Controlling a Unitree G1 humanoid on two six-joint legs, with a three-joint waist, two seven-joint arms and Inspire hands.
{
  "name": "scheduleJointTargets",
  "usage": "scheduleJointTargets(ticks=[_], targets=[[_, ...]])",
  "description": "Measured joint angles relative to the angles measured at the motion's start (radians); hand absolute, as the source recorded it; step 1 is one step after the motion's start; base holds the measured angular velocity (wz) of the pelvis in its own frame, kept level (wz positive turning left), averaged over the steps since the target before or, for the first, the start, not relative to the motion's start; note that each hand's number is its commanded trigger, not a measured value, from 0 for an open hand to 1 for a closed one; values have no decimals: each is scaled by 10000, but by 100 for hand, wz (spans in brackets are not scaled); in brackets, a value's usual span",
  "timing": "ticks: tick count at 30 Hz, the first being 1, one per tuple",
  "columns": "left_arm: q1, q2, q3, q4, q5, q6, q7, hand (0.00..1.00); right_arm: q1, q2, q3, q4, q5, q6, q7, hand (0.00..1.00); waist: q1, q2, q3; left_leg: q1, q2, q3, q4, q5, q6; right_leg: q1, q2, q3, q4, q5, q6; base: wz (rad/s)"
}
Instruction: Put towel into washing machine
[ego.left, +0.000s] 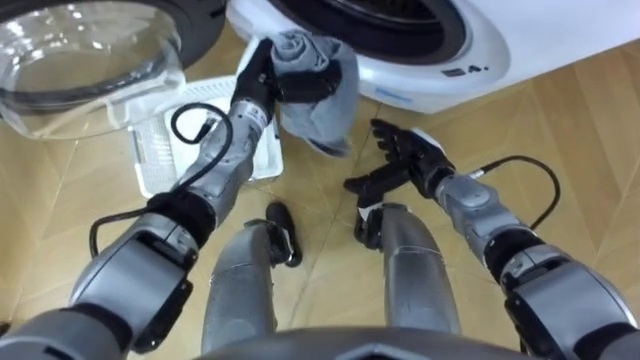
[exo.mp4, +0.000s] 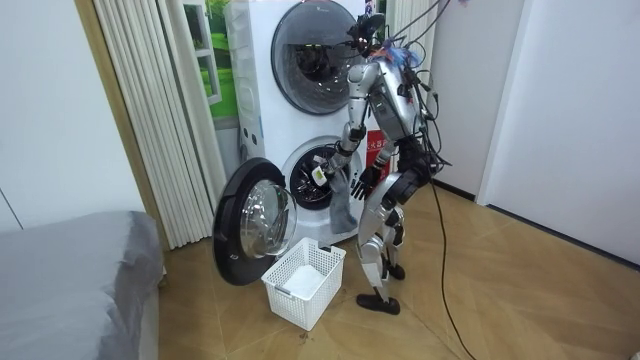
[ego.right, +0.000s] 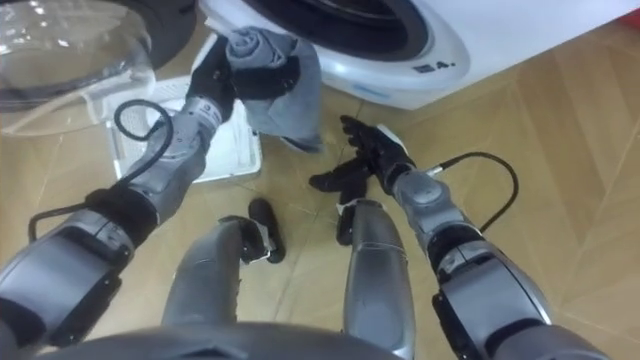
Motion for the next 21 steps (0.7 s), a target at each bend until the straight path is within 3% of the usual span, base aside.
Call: scheduleJointTargets(ticks=[4, 8, 15, 21], targets=[[51, -6, -135, 0, -838, 274, -1001, 100, 5, -29, -204, -9, -246, 5, -58, 0, -3, 22, -49, 13, 4, 1, -3, 6, -1, 23, 22, -12, -38, 36, -10, 0], [396, 153, -471, -128, -1681, 796, -1857, 100, 30, -51, -202, 0, -257, 125, 35, 0, 0, 224, -177, 278, 2, 53, -120, 8, -5, 215, 95, 128, -118, 56, 24, -4], [529, 288, -1025, -323, -2985, 1652, -3109, 100, 246, -260, -129, -75, -272, 462, 397, 0, -14, 302, -225, 688, -55, 93, -515, 126, -86, 554, 116, 162, -418, 78, 0, -1], [518, 495, -1362, -322, -3585, 2154, -3544, 100, 397, -494, 236, -553, -266, 812, 418, 0, -19, 322, -232, 639, -50, 91, -593, 146, -97, 508, 131, 72, -454, 92, -14, 0]])
